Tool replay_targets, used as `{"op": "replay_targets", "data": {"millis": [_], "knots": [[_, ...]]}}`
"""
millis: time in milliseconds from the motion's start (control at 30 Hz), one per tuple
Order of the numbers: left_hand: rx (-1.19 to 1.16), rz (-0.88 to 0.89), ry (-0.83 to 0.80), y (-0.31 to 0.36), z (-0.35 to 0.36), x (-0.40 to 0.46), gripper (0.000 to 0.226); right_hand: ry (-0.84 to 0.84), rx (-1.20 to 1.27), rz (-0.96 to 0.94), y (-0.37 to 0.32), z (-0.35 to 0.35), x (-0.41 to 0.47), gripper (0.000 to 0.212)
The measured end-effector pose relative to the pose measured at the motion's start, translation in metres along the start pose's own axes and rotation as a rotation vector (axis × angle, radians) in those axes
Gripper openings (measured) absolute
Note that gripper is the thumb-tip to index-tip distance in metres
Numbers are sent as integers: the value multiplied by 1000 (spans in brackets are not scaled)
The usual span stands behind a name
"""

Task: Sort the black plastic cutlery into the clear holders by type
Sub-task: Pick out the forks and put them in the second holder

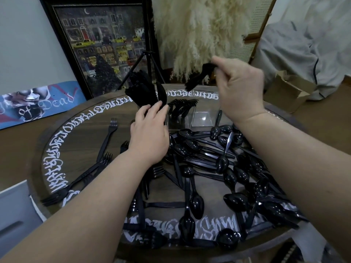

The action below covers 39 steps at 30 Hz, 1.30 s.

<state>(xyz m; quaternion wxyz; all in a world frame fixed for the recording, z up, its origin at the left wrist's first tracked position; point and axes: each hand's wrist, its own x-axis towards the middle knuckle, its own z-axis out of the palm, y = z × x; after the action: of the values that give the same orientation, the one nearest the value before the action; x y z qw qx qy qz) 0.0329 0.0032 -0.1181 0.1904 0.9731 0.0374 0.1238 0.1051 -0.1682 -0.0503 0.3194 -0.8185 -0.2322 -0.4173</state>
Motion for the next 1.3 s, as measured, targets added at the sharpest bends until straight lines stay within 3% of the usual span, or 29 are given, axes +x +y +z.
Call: {"op": "replay_targets", "data": {"millis": [267,467,633,900,1067,1200,1300], "knots": [[8,2,-33,-5,8,3,56,-592,-151,57,12,38,-19,38],[15,27,-50,-2,12,3,59,-796,-162,78,15,38,-32,52],[17,48,-69,-2,14,2,62,-815,-212,-3,13,36,-36,63],[27,12,-78,-34,1,-13,67,-634,-39,-120,-29,19,-70,60],[132,-130,-24,-101,-14,-25,50,-762,20,-114,-52,37,-86,54],[199,-287,-166,-144,-19,-41,46,-871,-9,-46,-62,59,-92,49],[173,-242,-224,-154,-22,-48,41,-889,-52,-39,-70,75,-96,45]]}}
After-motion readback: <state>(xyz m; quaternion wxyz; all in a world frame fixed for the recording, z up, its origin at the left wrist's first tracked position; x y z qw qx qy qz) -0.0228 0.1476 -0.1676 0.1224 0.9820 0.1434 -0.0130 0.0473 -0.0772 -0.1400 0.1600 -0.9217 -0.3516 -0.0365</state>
